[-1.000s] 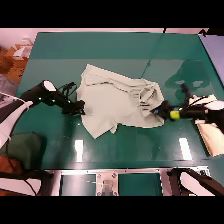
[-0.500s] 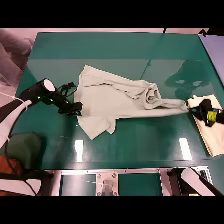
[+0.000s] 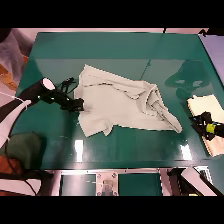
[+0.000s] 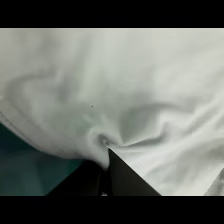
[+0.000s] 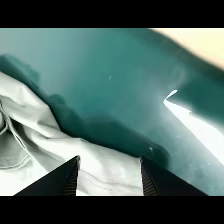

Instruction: Fold the shirts.

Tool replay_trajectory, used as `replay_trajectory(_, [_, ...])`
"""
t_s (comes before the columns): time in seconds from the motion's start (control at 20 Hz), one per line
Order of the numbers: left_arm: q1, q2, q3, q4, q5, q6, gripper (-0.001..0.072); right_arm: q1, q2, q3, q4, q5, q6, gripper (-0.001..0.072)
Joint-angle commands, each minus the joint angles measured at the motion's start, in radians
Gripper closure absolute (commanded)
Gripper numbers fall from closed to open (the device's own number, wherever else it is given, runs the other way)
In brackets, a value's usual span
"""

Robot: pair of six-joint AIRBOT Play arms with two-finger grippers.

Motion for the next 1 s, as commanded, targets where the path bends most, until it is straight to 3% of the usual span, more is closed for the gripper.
replay_trajectory(0.0, [0.0, 0.001, 0.001, -0.032, 0.021, 0.049, 0.0681, -0.004, 0.001, 0.097, -0.139, 0.097, -0.02, 0.0196])
replay_trajectory(0.15, [0.0, 0.001, 0.001, -0.031, 0.037, 0.053, 0.0681, 0.002, 0.001, 0.086, -0.153, 0.156, -0.035, 0.0195])
replay_trajectory(0.75, [0.0, 0.001, 0.001, -0.032, 0.034, 0.057, 0.068, 0.084, -0.227, -0.016, -0.063, 0.099, -0.034, 0.0228])
replay_trajectory(0.8, [0.0, 0.001, 0.001, -0.032, 0.034, 0.057, 0.068, 0.095, -0.238, -0.015, -0.054, 0.088, -0.035, 0.0298])
replay_trajectory(0.95, [0.0, 0.001, 0.001, -0.031, 0.034, 0.058, 0.068, 0.098, -0.244, -0.009, 0.016, 0.077, -0.078, 0.0611])
